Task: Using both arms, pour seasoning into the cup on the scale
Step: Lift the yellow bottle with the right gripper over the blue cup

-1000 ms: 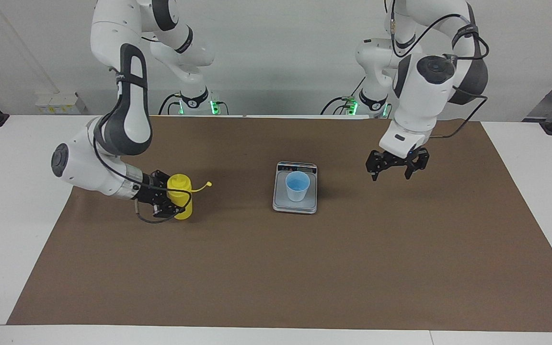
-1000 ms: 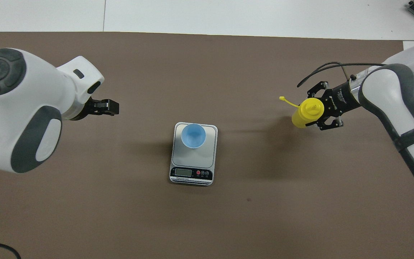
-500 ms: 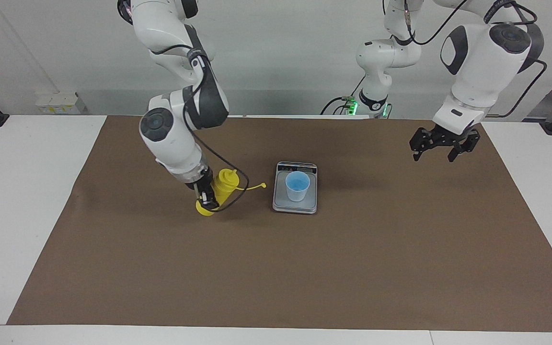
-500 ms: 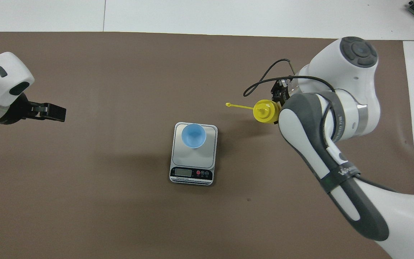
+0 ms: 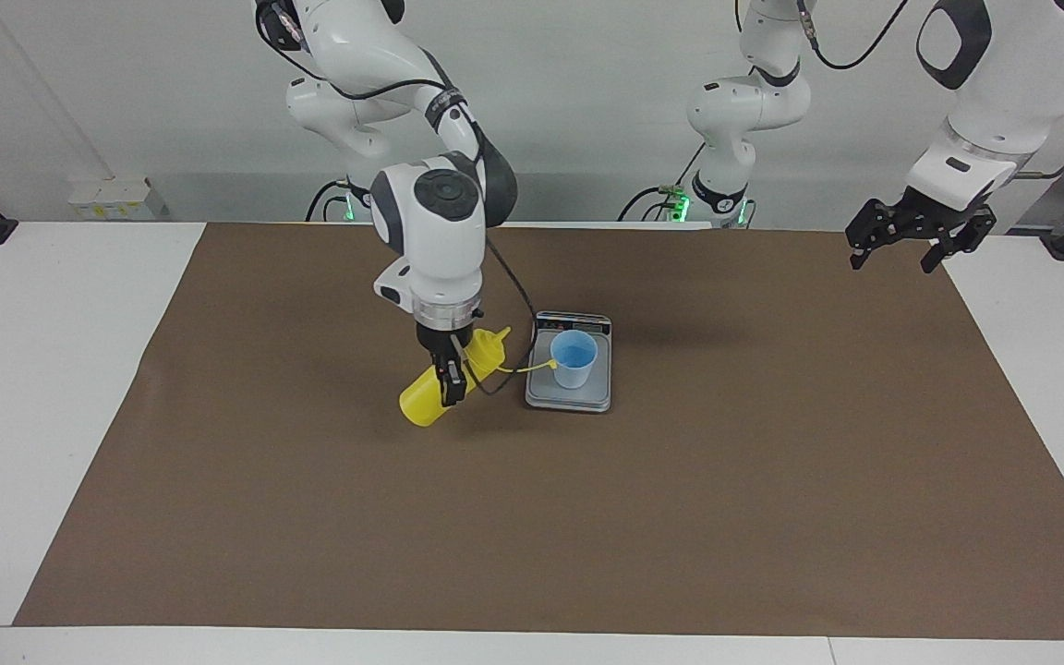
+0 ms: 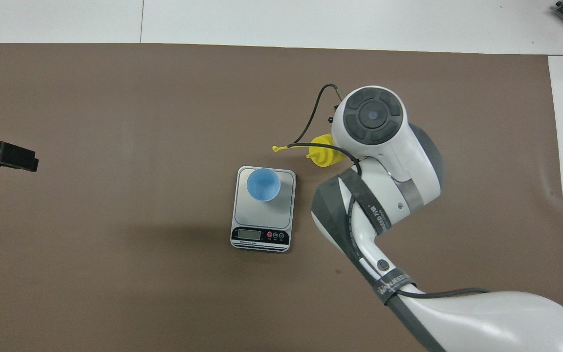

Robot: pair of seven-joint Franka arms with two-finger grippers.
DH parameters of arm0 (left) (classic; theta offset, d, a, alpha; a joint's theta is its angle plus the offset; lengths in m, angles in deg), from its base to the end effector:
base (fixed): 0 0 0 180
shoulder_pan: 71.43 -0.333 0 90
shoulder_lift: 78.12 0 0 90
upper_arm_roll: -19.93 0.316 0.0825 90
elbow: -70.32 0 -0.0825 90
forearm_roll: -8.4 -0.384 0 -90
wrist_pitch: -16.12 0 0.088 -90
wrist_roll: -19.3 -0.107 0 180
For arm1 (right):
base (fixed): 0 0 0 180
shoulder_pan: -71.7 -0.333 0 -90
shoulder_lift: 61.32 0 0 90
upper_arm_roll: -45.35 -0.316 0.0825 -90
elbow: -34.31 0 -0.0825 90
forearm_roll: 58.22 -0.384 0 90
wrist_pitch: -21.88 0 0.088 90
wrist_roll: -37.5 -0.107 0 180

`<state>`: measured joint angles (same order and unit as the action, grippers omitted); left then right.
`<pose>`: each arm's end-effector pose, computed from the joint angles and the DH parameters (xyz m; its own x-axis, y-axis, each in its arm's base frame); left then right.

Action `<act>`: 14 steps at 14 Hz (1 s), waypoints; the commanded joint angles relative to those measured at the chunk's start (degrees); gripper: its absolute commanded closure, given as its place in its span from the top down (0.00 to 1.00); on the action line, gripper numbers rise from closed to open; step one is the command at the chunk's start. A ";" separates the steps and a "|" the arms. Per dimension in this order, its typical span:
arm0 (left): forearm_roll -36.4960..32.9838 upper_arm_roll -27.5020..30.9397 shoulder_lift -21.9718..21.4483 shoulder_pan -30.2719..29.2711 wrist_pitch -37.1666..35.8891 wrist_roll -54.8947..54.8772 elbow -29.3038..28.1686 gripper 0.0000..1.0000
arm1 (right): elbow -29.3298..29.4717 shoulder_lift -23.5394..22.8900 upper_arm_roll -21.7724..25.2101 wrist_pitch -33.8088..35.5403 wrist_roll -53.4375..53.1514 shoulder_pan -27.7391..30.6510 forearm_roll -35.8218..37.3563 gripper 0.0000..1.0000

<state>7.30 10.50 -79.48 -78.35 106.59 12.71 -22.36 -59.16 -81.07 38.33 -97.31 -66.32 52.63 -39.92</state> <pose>0.5468 -0.0230 0.6161 0.9873 -0.1582 -0.0177 -0.1585 -0.9871 -0.0212 0.6118 0.2720 0.4329 0.3155 -0.9229 0.2207 -0.9247 -0.3512 -0.1469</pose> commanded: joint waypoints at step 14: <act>2.95 -0.24 -2.95 -0.82 2.17 0.09 -1.27 1.00 | -2.95 -3.80 -0.10 -15.72 -22.36 -8.79 55.47 0.00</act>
<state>9.12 10.37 -82.51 -78.50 106.72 12.76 -23.04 -61.89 -84.32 38.23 -112.05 -84.82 44.10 7.71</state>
